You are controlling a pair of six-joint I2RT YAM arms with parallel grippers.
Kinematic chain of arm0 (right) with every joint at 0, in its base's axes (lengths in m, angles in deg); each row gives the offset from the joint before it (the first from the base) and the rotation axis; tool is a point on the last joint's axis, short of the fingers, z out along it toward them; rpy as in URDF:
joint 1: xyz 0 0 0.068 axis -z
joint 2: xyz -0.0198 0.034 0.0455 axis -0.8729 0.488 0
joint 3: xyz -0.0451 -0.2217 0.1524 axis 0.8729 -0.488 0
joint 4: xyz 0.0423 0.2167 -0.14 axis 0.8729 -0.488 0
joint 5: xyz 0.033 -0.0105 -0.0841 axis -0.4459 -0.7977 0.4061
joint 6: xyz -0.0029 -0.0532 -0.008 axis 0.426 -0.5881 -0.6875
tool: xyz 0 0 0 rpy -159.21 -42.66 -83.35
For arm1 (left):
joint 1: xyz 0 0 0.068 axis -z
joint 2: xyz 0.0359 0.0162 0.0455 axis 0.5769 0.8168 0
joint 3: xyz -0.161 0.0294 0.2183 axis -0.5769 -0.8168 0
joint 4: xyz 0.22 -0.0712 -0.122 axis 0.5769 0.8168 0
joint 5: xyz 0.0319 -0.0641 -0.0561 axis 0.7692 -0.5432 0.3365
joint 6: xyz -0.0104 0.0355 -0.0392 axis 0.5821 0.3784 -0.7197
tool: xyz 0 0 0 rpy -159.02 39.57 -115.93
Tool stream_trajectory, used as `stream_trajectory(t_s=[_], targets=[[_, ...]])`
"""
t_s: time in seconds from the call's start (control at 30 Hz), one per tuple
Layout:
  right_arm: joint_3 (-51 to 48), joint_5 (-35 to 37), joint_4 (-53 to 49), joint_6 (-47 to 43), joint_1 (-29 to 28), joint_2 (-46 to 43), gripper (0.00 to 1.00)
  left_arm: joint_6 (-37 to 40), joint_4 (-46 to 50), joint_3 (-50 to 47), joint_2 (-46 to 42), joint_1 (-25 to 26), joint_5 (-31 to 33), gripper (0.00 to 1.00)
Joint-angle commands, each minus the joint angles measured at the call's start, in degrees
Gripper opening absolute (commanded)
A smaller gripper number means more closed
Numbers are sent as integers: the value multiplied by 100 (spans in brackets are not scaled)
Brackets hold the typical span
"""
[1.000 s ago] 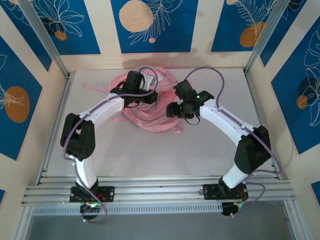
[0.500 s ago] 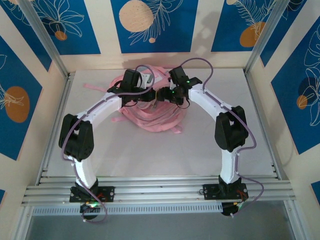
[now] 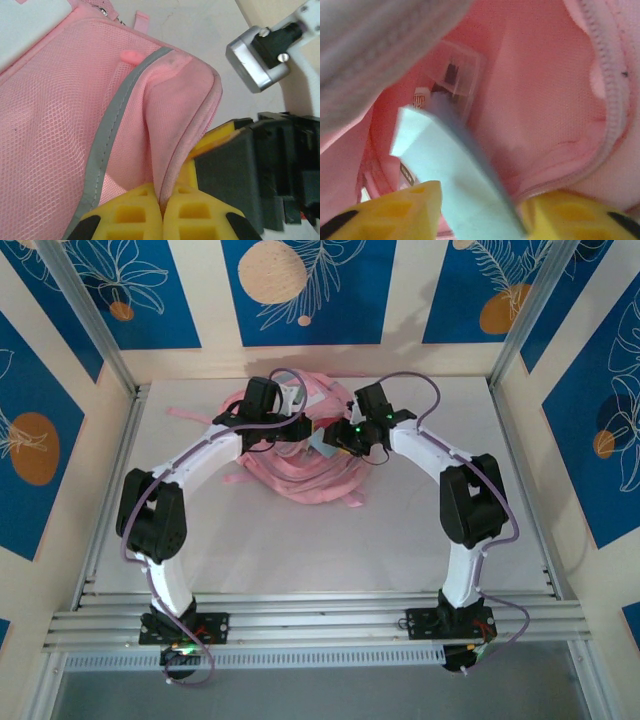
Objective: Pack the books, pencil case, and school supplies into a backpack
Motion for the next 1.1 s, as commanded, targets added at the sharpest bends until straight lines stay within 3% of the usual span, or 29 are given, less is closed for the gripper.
stream_trajectory(t_s=[0.0, 0.37, 0.47, 0.67, 0.73, 0.83, 1.0, 1.07], targets=[[-158, -742, 941, 447, -5, -100, 32, -188, -358, 140, -230, 138, -503, 0], [134, -899, 1556, 1141, -1, 360, 23, -459, -606, 7, -257, 299, -650, 0], [13, -691, 1334, 994, 86, 178, 30, -468, -620, 25, -262, 307, -636, 0], [-411, 126, 430, 345, 252, -778, 58, -557, -730, -3, -196, 308, -501, 0], [-535, 431, 153, 91, 257, -1149, 65, -558, -772, -59, -237, 307, -387, 5], [-657, 750, -293, -208, 248, -1566, 75, -559, -867, -246, -411, 272, -184, 21], [-1084, 777, -466, -296, 196, -1943, 83, -298, -748, -799, -959, 169, 228, 51], [-1236, 802, -455, -292, 199, -1980, 84, -42, -641, -1125, -1223, 132, 416, 59]])
